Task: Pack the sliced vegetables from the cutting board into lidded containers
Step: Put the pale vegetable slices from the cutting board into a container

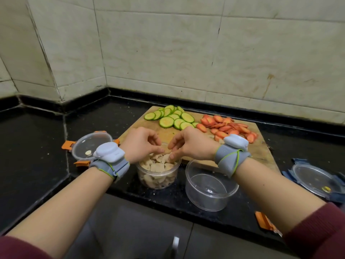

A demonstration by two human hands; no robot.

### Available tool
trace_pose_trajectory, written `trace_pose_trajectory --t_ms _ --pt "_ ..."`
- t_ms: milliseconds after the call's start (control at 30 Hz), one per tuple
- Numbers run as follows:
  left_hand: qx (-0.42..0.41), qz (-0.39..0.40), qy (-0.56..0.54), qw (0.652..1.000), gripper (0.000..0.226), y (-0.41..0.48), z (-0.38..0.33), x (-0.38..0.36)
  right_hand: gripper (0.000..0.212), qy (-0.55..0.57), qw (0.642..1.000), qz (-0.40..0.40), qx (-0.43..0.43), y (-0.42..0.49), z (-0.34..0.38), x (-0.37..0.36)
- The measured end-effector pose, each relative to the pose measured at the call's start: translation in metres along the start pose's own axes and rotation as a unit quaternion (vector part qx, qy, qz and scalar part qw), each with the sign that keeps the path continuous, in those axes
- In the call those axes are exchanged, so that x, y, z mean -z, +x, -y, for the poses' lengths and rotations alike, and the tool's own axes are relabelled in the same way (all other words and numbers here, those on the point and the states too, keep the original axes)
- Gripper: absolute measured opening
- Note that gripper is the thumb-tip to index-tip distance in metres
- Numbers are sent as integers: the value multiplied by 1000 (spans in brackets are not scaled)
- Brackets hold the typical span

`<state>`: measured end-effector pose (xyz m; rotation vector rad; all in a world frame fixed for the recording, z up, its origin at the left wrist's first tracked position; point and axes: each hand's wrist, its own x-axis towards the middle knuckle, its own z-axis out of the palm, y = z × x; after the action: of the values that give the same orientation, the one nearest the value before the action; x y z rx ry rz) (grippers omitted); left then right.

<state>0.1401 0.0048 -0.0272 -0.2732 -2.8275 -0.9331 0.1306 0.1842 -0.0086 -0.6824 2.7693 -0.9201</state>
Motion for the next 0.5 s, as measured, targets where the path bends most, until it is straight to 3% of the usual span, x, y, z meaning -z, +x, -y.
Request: trace_pose_trajectory --t_ms 200,400,500 --pt "-31 -5 45 999 9 -1 7 1 7 -71 997 -13 10 -4 4 -1" --pt "-16 49 111 992 14 1 8 0 16 -157 985 -73 26 6 0 -13" --pt "-5 45 92 995 17 3 4 1 17 -125 991 -51 22 5 -3 -10"
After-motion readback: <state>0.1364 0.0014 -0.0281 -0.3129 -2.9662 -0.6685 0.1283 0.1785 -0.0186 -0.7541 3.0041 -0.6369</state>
